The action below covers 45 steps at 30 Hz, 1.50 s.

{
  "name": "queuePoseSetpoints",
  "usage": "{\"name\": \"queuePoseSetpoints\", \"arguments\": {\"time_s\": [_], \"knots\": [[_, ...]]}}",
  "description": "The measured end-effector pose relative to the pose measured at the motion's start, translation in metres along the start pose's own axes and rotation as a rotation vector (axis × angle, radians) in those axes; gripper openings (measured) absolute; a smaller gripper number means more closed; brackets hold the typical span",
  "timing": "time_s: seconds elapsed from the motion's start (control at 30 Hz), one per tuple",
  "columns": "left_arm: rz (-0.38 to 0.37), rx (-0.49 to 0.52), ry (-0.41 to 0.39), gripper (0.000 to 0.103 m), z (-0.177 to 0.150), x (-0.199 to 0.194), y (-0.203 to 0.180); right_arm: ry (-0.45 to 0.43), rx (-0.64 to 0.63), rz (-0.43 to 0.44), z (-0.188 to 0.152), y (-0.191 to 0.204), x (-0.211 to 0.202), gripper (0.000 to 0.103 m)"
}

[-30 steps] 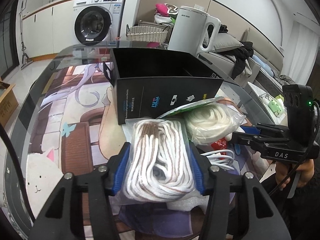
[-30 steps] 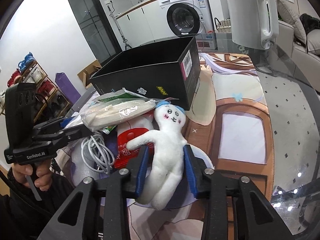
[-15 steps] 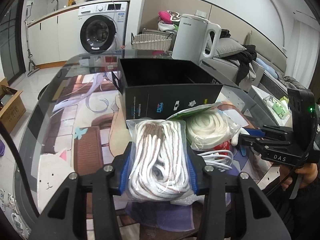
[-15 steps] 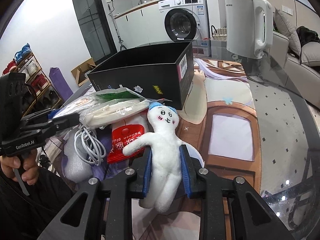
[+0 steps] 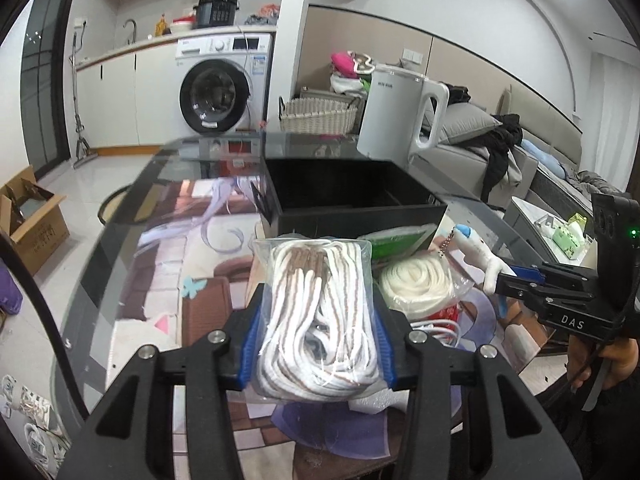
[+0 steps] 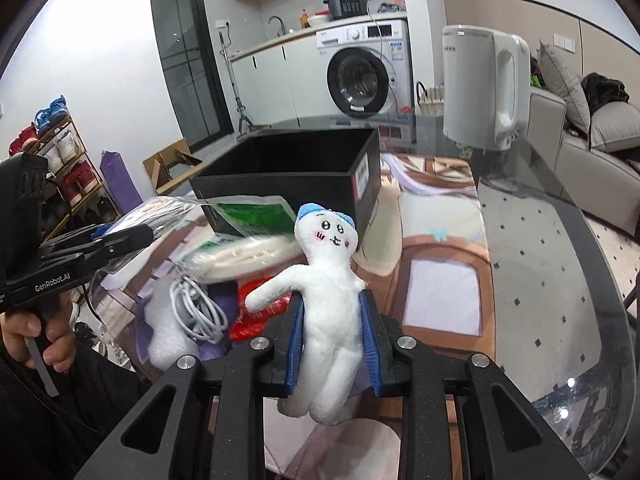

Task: Organize soft objects
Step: 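Lift the doll with the right gripper and the rope bag with the left toward the box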

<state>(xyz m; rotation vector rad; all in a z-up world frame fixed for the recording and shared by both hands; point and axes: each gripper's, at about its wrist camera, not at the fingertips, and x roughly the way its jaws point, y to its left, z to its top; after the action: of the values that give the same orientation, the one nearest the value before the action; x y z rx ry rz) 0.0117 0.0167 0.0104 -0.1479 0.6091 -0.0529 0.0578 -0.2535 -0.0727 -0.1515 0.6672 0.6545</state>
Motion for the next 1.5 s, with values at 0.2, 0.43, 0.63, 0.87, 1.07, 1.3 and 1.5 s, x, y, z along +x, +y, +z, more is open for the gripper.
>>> {"name": "queuePoseSetpoints", "arguments": {"time_s": [0.2, 0.43, 0.63, 0.87, 1.07, 1.3, 1.5], "knots": [[0.022, 0.0, -0.039, 0.045, 0.007, -0.011, -0.001, -0.053, -0.016, 0.005, 0.01, 0.007, -0.018, 0.026], [0.038, 0.007, -0.08, 0.045, 0.024, -0.019, -0.003, -0.089, -0.048, 0.009, 0.033, 0.016, -0.028, 0.026], [0.06, 0.032, -0.114, 0.045, 0.047, -0.016, -0.009, -0.11, -0.063, 0.009, 0.06, 0.021, -0.026, 0.026], [0.08, 0.035, -0.128, 0.045, 0.075, 0.003, -0.007, -0.117, -0.071, 0.008, 0.092, 0.022, -0.01, 0.026], [0.094, 0.046, -0.125, 0.045, 0.094, 0.027, -0.002, -0.111, -0.074, 0.002, 0.114, 0.017, 0.014, 0.026], [0.094, 0.059, -0.103, 0.045, 0.108, 0.06, 0.003, -0.097, -0.071, -0.01, 0.132, 0.011, 0.04, 0.026], [0.069, 0.042, -0.085, 0.045, 0.107, 0.081, 0.005, -0.069, -0.077, -0.017, 0.136, 0.007, 0.062, 0.026]]}}
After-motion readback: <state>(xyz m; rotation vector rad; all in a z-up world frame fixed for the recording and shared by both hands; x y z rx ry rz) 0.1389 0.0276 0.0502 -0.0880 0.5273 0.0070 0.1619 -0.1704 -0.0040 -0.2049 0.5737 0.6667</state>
